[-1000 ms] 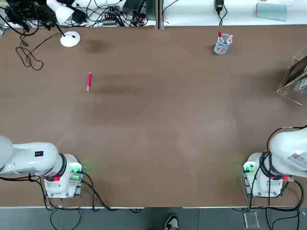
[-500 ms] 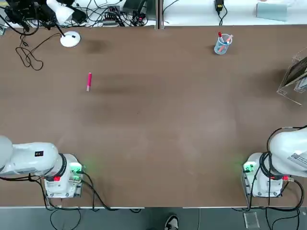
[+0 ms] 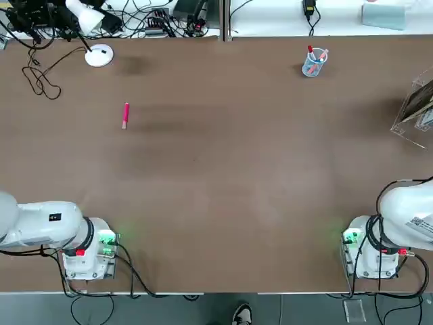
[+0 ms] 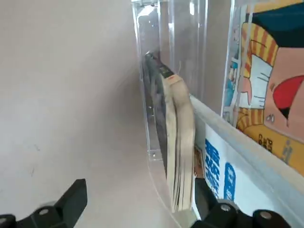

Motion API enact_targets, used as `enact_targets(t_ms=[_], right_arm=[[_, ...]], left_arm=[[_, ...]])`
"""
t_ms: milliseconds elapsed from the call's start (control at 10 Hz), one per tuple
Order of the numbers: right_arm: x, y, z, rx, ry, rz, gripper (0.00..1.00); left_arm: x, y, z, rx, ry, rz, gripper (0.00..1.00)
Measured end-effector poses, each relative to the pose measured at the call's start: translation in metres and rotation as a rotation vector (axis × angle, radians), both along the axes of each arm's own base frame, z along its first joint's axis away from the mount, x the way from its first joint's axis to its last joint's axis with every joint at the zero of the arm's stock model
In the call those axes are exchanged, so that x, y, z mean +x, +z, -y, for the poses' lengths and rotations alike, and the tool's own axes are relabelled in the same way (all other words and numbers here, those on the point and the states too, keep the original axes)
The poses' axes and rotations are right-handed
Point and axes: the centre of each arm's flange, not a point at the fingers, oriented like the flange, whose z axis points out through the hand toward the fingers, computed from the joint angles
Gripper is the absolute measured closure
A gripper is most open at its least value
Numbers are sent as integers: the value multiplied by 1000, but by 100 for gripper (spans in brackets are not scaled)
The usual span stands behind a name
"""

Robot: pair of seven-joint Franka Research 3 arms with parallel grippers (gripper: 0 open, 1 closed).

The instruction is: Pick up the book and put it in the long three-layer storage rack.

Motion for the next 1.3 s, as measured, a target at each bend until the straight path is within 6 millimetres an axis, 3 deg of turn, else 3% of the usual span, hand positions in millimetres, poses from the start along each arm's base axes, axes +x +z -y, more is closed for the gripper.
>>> enact_targets(t_ms=[500,800,1100,1300], right_arm=[[14,0,-26,31,124,23,0],[35,5,-64,36,260,71,0],[53,28,-104,16,370,136,0],[59,37,-118,6,427,166,0]], left_arm=[[0,3,1,0,-1,2,1],[-5,11,3,1,-5,0,1],[-7,27,4,2,-7,28,1],[-8,32,4,2,-7,30,1]])
